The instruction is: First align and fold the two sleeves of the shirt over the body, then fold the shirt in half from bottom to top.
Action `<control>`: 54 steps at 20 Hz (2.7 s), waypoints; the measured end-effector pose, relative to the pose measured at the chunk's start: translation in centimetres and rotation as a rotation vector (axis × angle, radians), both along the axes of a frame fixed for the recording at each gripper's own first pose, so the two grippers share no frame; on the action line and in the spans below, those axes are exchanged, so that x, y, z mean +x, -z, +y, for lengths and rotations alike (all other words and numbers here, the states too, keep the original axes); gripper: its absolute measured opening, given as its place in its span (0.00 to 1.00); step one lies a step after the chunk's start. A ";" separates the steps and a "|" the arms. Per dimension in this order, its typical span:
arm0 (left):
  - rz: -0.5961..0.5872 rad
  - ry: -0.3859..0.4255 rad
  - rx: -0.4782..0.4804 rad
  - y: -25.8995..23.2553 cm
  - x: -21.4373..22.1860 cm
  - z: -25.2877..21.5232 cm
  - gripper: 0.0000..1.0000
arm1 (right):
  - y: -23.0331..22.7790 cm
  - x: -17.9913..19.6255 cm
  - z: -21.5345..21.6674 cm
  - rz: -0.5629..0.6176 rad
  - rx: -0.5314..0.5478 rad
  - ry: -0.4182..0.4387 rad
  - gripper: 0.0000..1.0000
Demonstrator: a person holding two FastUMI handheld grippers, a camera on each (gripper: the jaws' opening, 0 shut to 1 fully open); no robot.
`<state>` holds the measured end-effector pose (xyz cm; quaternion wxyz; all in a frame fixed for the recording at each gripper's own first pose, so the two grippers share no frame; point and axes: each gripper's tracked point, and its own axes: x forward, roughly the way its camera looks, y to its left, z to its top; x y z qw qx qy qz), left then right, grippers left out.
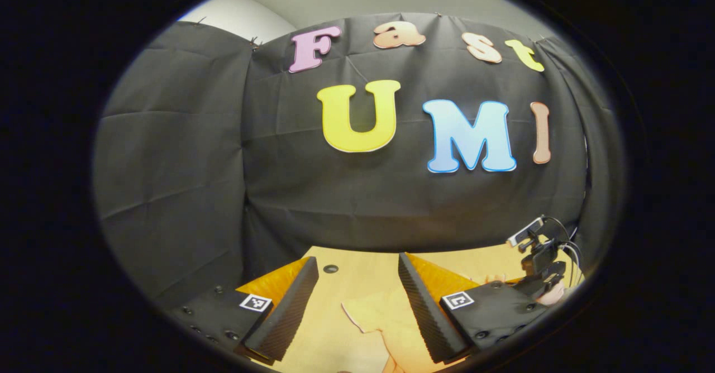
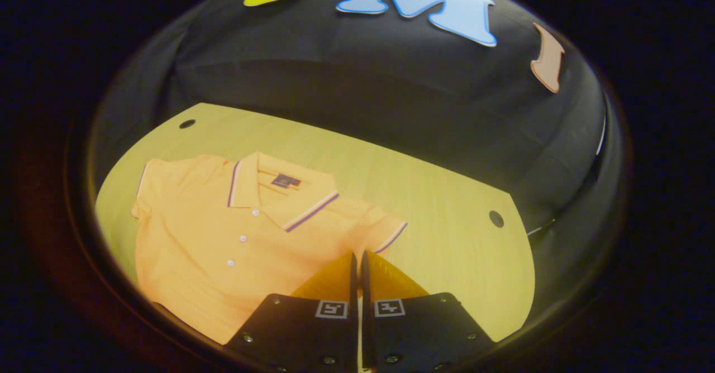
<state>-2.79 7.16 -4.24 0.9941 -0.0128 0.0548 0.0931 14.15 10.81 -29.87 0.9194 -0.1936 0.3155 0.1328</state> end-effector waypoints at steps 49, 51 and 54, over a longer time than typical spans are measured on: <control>0.620 0.041 -0.131 37.5 12.1 2.2 0.95 | -12.8 -9.9 -5.5 -0.108 0.282 0.272 0.40; 0.645 0.042 -0.130 38.3 12.0 1.9 0.97 | -12.6 -10.6 -6.8 -0.105 0.285 0.306 0.40; 0.670 0.032 -0.126 39.0 11.7 1.6 0.96 | -12.2 -11.7 -8.4 -0.094 0.293 0.351 0.41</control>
